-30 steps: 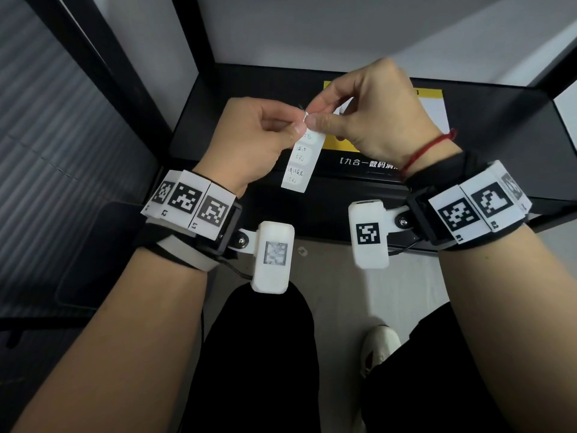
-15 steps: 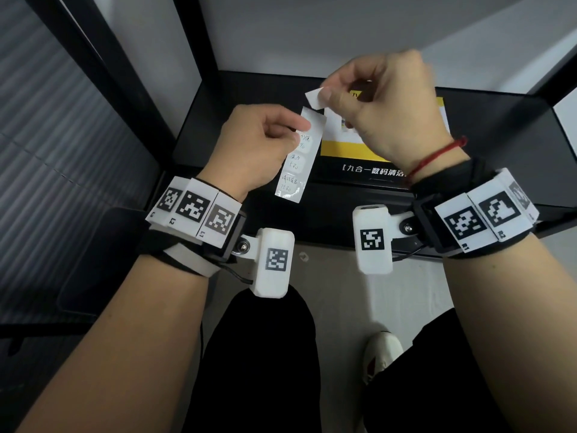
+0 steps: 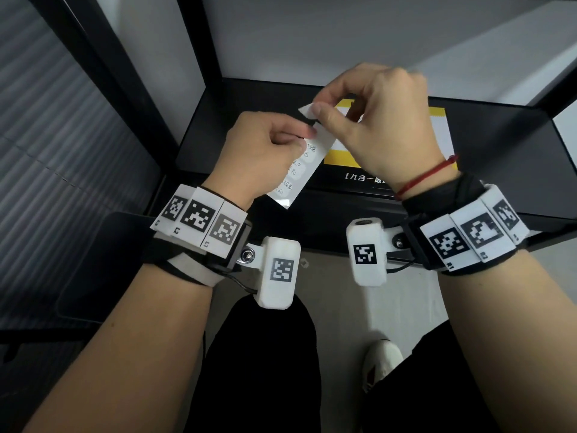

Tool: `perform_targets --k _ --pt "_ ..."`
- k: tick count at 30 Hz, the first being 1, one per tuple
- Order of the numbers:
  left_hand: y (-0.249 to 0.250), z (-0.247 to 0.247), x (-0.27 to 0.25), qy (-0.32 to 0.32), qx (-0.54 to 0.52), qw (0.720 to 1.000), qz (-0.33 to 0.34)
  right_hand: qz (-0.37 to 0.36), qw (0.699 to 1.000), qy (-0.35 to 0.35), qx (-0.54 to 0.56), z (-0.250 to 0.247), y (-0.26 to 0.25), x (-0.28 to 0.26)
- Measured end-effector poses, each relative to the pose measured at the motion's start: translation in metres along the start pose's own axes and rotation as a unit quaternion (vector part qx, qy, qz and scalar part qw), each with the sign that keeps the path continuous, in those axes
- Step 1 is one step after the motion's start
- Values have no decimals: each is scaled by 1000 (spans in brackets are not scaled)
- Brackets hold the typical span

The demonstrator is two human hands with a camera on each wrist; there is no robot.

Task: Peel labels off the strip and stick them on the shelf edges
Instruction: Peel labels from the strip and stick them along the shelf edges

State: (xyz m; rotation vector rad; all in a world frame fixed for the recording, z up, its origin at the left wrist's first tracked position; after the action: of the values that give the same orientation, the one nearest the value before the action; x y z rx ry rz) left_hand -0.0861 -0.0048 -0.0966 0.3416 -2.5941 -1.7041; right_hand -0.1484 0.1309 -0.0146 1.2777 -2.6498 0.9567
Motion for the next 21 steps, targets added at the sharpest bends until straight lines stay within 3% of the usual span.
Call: perform_targets --k 7,12,21 --pt "13 -6 -1 3 14 1000 17 -28 996 -86 11 22 -4 3" --pt "10 -10 -2 2 11 1000 9 19 995 -45 87 9 14 8" --pt "18 -8 -1 -11 15 999 27 71 984 -74 146 22 27 13"
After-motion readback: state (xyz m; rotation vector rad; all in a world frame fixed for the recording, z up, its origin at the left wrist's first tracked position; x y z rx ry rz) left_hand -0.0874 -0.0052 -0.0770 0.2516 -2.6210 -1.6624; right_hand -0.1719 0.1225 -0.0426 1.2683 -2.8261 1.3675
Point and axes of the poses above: each hand's wrist, its own x-axis towards the middle knuckle, its own z-axis out of the palm, y = z × x, the point moved 10 cm from there along x, towards the middle knuckle, and after that the axes turned 14 degrees about -y, right-handed, at the moved point
